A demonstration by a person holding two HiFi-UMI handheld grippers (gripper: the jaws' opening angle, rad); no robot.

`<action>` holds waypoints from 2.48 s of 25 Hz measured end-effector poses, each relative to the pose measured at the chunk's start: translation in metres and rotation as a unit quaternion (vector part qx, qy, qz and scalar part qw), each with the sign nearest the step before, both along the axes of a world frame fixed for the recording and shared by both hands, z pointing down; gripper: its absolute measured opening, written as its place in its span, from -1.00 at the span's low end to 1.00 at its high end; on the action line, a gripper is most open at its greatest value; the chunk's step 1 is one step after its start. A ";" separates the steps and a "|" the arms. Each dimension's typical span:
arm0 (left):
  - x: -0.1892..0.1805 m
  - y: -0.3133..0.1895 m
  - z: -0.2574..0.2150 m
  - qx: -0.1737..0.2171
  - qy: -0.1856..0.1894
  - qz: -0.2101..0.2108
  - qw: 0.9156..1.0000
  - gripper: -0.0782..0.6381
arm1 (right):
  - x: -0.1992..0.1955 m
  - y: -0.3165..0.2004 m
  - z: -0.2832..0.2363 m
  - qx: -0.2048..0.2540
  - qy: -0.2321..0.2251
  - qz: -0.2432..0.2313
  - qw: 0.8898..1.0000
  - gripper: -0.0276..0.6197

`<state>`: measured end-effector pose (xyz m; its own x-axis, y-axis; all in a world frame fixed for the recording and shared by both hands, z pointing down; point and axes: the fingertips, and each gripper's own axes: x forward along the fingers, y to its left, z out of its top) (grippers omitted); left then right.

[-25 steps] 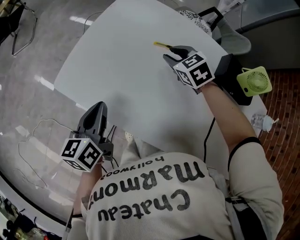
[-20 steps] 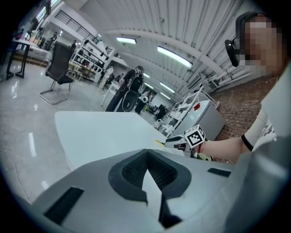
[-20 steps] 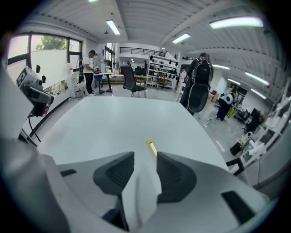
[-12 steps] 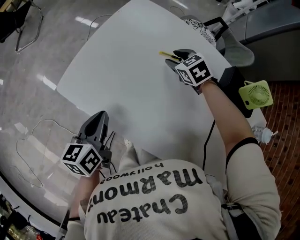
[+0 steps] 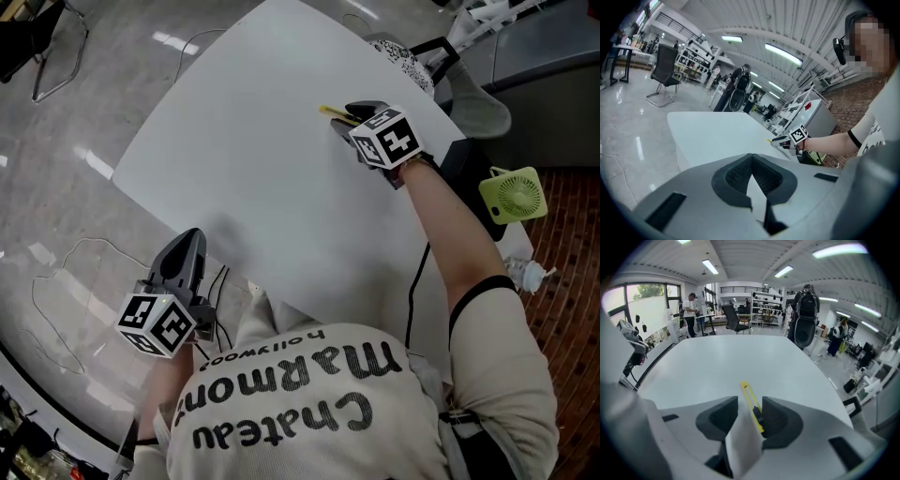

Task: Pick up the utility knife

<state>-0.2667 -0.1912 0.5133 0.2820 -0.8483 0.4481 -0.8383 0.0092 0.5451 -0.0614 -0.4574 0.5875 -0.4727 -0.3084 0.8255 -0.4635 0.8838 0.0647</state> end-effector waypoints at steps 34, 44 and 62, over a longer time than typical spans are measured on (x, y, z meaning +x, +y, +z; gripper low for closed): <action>0.005 0.036 -0.046 0.053 0.007 -0.005 0.999 -0.78 | 0.020 0.098 -0.011 -0.121 -0.079 0.165 0.976 -0.73; 0.019 0.058 -0.064 0.072 0.003 0.026 0.997 -0.78 | 0.027 0.165 -0.029 -0.138 -0.113 0.191 0.965 -0.73; 0.121 0.056 -0.110 0.109 -0.011 0.077 0.991 -0.78 | 0.046 0.281 -0.086 -0.215 -0.271 0.227 0.911 -0.73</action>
